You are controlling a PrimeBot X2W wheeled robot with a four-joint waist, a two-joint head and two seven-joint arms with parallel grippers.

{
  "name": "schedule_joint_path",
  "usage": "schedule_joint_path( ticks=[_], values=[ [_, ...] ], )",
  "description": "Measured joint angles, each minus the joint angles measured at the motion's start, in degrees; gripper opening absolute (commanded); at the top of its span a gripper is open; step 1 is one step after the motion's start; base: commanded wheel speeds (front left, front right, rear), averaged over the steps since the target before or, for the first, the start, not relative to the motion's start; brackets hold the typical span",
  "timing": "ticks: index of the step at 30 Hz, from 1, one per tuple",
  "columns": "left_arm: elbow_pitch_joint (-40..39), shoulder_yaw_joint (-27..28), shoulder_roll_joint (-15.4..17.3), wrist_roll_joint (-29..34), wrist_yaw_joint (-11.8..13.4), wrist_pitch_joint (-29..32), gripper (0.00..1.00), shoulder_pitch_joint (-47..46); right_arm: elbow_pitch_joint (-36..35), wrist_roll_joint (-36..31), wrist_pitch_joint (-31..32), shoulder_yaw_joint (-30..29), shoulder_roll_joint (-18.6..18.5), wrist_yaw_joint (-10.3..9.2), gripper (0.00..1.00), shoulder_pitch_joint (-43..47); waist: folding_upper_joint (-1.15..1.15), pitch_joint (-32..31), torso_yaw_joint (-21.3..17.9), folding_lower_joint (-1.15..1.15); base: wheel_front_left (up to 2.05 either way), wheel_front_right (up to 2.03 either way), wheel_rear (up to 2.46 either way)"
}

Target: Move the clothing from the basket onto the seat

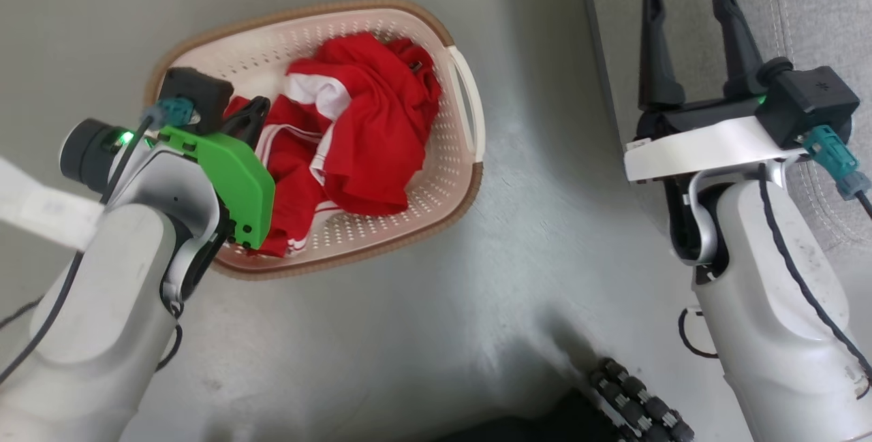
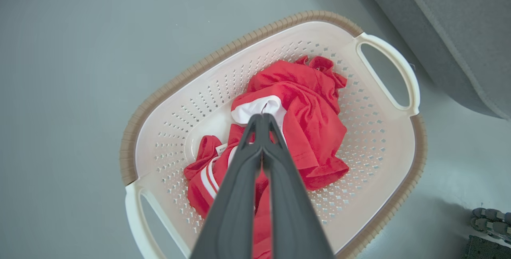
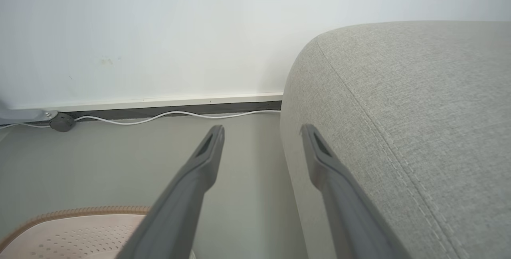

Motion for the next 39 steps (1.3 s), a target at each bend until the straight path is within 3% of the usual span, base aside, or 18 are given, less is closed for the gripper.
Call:
schedule_joint_path(
  ticks=[11,12,13,15,16,28,39],
  values=[
    [0.66,6.53,-3.27,-3.8,2.91,-15.36,0.0,7.48,-0.02,-2.03,0.0,-3.01,-2.46,0.01,1.0,3.65,0.0,-9.11,4.89,0.0,0.0,0.0,0.0],
    [0.8,6.98,-3.45,-3.9,3.05,-16.53,0.24,8.17,-0.01,-2.03,0.0,-3.05,-2.5,0.01,1.0,4.04,0.0,-9.94,5.28,0.0,0.0,0.0,0.0],
    [0.87,7.4,-3.64,-4.0,3.11,-17.75,0.39,8.84,-0.01,-2.09,0.0,-3.11,-2.57,0.01,1.0,4.46,0.0,-10.74,5.66,0.0,0.0,0.0,0.0],
    [0.89,8.37,-4.04,-5.14,3.57,-20.25,0.86,10.08,0.02,-2.45,0.0,-3.21,-2.66,0.02,1.0,5.26,0.0,-12.38,6.39,0.0,0.0,0.0,0.0],
    [0.93,8.79,-4.22,-5.57,3.61,-21.35,1.0,10.58,0.03,-2.47,0.0,-3.25,-2.75,0.02,1.0,5.67,0.0,-13.2,6.73,0.0,0.0,0.0,0.0],
    [4.02,12.26,-5.34,-7.33,4.11,-31.41,1.0,19.14,1.7,-3.68,0.0,-3.24,-3.56,0.78,1.0,11.28,0.0,-23.28,10.16,0.0,0.0,0.0,0.0],
    [4.98,14.83,-5.08,-7.64,4.82,-32.72,1.0,26.64,4.19,-3.86,0.0,-2.23,-3.69,2.04,1.0,17.91,0.0,-32.54,11.79,0.0,0.0,0.0,0.0]
  ],
)
